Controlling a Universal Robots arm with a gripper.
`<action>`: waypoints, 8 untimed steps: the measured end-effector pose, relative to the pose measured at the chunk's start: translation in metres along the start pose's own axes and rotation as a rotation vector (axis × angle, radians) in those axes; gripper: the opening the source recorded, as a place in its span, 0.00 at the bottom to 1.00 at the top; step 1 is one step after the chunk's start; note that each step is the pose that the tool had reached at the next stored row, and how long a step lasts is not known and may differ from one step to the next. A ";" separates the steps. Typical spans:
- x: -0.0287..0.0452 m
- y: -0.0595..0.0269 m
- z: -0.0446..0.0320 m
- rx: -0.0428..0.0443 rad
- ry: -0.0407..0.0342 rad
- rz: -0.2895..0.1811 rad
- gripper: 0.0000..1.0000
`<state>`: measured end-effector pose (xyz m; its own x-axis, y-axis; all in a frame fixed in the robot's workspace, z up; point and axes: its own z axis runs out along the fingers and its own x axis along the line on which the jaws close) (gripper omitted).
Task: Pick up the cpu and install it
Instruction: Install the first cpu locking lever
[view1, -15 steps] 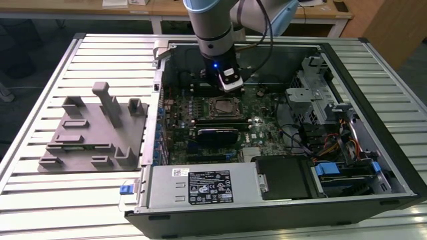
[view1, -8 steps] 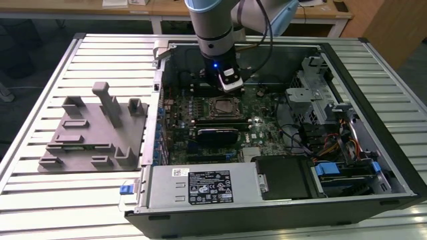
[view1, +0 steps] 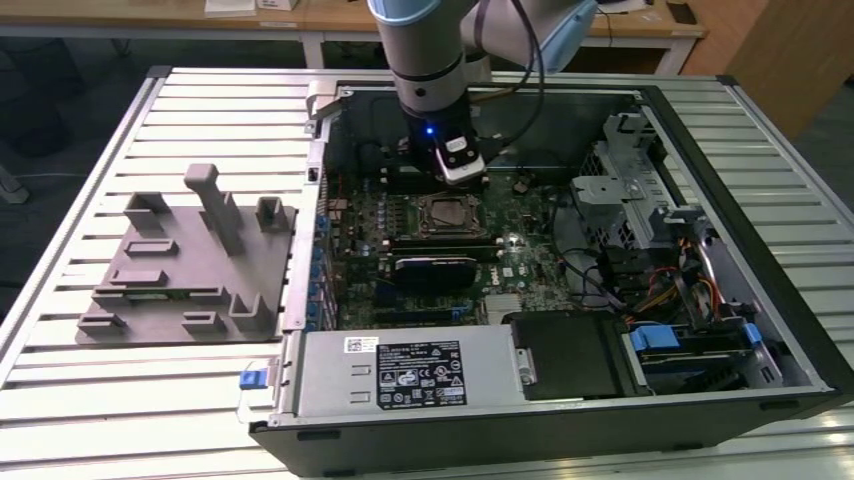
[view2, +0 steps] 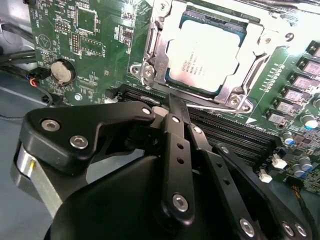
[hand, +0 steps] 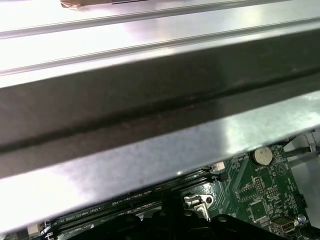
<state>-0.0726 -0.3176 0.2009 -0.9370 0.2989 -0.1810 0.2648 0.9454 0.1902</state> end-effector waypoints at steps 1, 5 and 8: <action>0.0004 0.0000 -0.0001 -0.0003 0.0000 0.000 0.11; 0.0017 0.0017 0.0003 0.0005 -0.0005 0.005 0.11; 0.0027 0.0034 0.0008 0.0012 -0.0012 0.008 0.11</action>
<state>-0.0740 -0.3135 0.2003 -0.9344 0.3070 -0.1805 0.2730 0.9430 0.1905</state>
